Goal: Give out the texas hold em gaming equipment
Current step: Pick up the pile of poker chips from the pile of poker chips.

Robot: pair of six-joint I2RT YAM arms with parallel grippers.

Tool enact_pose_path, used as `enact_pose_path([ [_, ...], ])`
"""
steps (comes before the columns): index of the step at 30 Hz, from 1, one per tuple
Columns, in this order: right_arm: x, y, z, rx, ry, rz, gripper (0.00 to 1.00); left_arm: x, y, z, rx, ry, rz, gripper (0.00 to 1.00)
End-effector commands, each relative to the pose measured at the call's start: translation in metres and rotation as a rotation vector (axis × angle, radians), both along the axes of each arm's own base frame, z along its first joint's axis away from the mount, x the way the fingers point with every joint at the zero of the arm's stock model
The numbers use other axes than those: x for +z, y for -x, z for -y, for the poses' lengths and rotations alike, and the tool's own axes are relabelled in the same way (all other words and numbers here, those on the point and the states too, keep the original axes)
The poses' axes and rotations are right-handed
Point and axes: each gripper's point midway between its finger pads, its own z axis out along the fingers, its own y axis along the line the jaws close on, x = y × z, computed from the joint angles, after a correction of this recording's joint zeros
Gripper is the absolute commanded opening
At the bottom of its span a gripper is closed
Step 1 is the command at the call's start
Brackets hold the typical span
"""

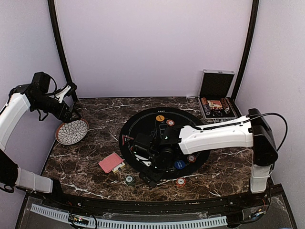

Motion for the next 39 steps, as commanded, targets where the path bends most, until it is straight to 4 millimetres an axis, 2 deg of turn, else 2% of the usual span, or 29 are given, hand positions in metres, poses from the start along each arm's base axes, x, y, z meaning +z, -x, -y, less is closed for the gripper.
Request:
enact_pose_path([
  [1,0.002,0.005,-0.012,0.041,-0.019,-0.016,0.90,0.006,0.009,0.001,-0.013,-0.001,0.003,0.99],
  [10,-0.014,0.007,-0.021,0.057,-0.004,-0.040,0.88,0.007,0.009,0.001,-0.013,-0.007,0.007,0.99],
  [23,-0.028,0.005,-0.014,0.042,0.030,-0.028,0.83,0.006,0.010,0.001,-0.014,-0.007,0.007,0.99],
  [39,-0.039,0.008,-0.012,0.048,0.045,-0.045,0.69,0.007,0.009,0.000,-0.013,-0.012,0.008,0.99],
])
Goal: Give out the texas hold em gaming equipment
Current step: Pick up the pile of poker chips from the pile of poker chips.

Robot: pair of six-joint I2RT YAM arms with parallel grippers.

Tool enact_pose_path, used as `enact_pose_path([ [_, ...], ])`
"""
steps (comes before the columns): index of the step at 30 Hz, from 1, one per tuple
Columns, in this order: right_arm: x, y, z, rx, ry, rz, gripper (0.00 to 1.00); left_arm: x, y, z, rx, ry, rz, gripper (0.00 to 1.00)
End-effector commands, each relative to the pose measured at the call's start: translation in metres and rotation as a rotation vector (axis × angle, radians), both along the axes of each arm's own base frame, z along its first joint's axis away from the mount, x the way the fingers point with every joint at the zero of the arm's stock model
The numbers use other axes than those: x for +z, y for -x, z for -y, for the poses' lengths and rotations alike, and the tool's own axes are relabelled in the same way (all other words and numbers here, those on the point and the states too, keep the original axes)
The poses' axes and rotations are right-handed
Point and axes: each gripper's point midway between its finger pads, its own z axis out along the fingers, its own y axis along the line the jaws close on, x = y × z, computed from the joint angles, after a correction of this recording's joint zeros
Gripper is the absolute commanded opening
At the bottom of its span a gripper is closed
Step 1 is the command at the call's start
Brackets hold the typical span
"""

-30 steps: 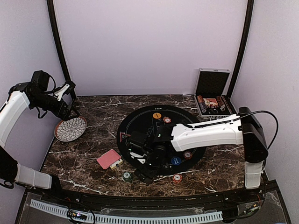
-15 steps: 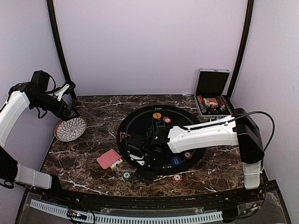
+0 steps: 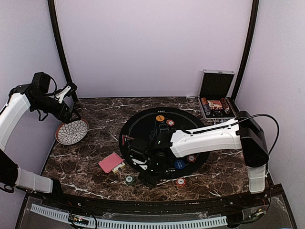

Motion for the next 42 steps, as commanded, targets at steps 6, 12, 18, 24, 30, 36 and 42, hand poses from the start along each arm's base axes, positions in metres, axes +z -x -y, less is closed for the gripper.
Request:
enact_pose_path([
  [6,-0.009,0.003,-0.001,0.009,0.010,-0.007,0.60,0.008,0.007,0.000,-0.009,-0.009,0.012,0.99],
  [12,-0.004,0.003,-0.001,0.012,0.005,-0.007,0.48,0.007,0.005,-0.001,-0.007,-0.011,0.011,0.99],
  [18,0.006,0.003,-0.001,0.012,-0.005,-0.002,0.36,0.008,0.005,0.000,-0.010,-0.010,0.013,0.99],
  [24,0.020,0.003,-0.004,0.015,-0.024,0.001,0.25,0.008,0.005,-0.001,-0.009,-0.013,0.014,0.99],
  [30,0.034,0.001,-0.008,0.016,-0.040,0.008,0.16,0.007,0.006,-0.001,-0.010,-0.018,0.013,0.99],
  [36,0.059,-0.016,-0.013,-0.013,-0.080,0.025,0.15,0.007,0.007,-0.002,-0.009,-0.024,0.018,0.99],
  [42,0.093,-0.069,-0.014,-0.103,-0.142,0.083,0.15,0.007,0.006,-0.002,-0.009,-0.026,0.017,0.99],
])
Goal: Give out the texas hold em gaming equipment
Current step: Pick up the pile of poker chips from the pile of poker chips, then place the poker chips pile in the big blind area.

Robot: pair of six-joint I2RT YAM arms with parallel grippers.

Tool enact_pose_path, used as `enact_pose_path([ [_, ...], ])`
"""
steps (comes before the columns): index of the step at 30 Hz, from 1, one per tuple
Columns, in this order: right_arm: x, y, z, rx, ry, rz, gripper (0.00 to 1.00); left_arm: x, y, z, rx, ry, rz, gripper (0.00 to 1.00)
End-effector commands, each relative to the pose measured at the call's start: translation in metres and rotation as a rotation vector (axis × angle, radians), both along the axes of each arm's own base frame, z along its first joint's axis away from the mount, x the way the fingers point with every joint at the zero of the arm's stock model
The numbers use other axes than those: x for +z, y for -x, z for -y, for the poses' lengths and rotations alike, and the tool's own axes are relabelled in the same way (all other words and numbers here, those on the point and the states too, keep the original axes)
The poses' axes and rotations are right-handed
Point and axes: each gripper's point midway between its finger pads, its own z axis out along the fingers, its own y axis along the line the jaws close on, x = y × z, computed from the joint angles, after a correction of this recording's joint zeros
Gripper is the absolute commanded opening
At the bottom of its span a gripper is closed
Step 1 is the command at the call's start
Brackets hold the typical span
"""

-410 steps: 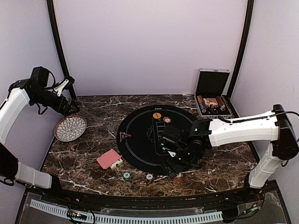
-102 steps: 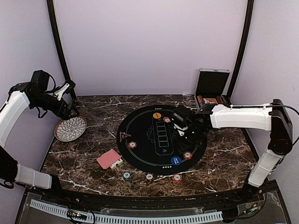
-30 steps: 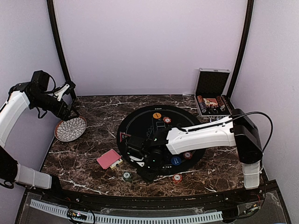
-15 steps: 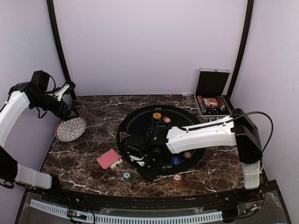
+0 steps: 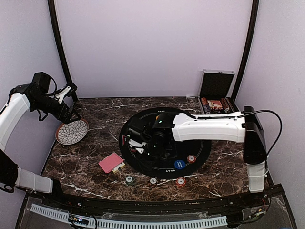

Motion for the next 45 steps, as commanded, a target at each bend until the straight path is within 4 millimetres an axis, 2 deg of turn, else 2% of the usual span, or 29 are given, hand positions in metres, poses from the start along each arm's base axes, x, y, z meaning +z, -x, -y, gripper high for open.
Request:
enact_pose_path([
  [1,0.051,-0.053,0.001,-0.086,-0.091,0.081,0.14,0.008,0.007,0.000,-0.009,-0.008,0.015,0.99],
  [8,0.060,-0.154,0.016,-0.272,-0.095,0.202,0.12,0.010,0.008,0.002,-0.011,0.001,0.018,0.99],
  [15,0.037,-0.242,0.031,-0.440,-0.127,0.244,0.12,0.008,0.008,0.002,-0.015,0.005,0.010,0.99],
  [18,0.019,-0.265,0.035,-0.485,-0.129,0.242,0.12,0.008,0.008,0.004,-0.018,0.012,0.006,0.99],
  [22,0.003,-0.285,0.038,-0.512,-0.124,0.251,0.12,0.009,0.009,0.003,-0.018,0.009,0.005,0.99],
  [29,-0.019,-0.306,0.041,-0.545,-0.141,0.246,0.12,0.009,0.011,0.003,-0.016,0.006,0.002,0.99],
  [39,-0.049,-0.313,0.043,-0.563,-0.115,0.245,0.12,0.009,0.012,0.002,-0.015,0.001,-0.001,0.99],
  [45,-0.052,-0.321,0.048,-0.568,-0.097,0.278,0.12,0.008,0.011,0.001,-0.013,-0.001,0.000,0.99],
])
